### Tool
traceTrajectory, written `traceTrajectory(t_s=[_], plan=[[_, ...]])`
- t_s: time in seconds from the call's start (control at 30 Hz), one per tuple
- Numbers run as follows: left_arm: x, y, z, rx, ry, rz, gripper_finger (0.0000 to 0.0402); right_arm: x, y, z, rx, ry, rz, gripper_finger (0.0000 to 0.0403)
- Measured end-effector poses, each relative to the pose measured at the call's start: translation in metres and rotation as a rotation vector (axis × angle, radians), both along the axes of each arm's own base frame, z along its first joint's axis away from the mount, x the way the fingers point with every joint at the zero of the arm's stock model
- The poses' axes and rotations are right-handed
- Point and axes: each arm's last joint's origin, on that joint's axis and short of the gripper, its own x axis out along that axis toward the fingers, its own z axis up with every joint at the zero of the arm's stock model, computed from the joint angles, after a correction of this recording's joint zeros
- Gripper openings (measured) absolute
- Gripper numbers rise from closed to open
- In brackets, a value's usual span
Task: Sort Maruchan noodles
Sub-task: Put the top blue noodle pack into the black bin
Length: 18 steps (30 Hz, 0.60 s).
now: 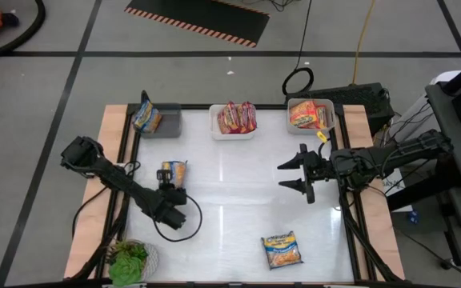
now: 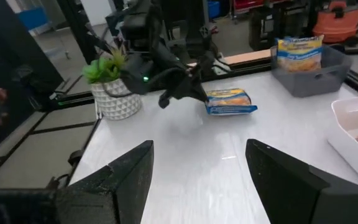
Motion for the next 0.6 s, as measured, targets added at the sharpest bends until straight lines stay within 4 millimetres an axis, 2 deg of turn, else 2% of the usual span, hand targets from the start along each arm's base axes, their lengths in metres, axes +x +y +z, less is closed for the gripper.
traceTrajectory(t_s=[0.23,0.43,0.6], plan=[[0.026,-0.011,0.033,0.102,-0.093,-0.177,0.0004,0.0,-0.001,-0.014,0.013,0.026,-0.031,0.0249],[0.045,-0.019,0.064,0.234,-0.085,-0.397,0.0004,0.001,-0.001,-0.012,0.047,-0.011,-0.036,0.0249],[0.056,-0.021,0.084,0.315,-0.101,-0.468,0.0003,0.004,0.0,-0.014,0.023,0.004,-0.034,0.0249]])
